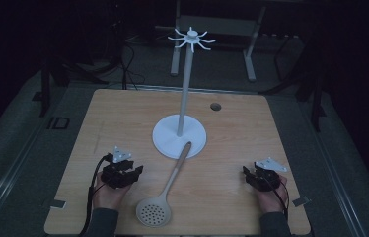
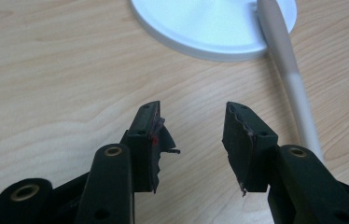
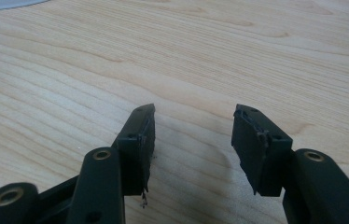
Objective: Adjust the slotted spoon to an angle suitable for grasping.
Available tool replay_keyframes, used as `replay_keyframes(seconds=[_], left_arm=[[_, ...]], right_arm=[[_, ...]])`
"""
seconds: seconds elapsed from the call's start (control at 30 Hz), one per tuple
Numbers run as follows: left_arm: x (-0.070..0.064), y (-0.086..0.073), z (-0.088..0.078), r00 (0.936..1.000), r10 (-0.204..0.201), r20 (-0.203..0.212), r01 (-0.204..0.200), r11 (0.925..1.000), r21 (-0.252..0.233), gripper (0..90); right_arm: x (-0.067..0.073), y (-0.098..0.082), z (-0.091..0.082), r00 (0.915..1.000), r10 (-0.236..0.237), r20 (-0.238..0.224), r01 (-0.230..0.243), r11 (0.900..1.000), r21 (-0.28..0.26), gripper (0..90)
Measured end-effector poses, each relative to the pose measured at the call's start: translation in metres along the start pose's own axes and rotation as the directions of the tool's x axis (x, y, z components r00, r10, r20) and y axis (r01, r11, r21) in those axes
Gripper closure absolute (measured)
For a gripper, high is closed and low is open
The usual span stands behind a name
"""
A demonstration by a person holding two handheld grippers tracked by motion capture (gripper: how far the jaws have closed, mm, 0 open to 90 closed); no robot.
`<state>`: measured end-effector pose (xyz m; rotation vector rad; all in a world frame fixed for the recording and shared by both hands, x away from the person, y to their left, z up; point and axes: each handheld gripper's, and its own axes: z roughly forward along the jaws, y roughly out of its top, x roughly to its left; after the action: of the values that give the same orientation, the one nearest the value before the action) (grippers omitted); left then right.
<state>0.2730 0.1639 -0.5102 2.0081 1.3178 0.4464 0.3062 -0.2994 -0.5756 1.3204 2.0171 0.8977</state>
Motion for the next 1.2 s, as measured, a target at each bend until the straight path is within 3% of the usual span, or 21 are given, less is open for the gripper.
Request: replay_keyframes(seconds=[0.2,0.5,1.2], left_arm=[[-0.005,0.017,0.003,1.0,-0.006,-0.002,0.006,1.0,0.003,56.3],[-0.016,0.036,0.009,0.9997,0.021,0.008,-0.021,0.9996,0.02,56.0],[-0.042,0.057,0.027,0.9963,0.083,0.023,-0.084,0.995,0.053,53.6]], right_arm=[[-0.001,0.0,-0.001,0.9999,0.009,0.008,-0.009,1.0,-0.001,48.9],[-0.002,-0.001,-0.001,0.9998,0.018,0.013,-0.018,1.0,0.001,48.2],[-0.004,-0.001,-0.001,0.9992,0.025,0.032,-0.025,1.0,0.0,47.2]])
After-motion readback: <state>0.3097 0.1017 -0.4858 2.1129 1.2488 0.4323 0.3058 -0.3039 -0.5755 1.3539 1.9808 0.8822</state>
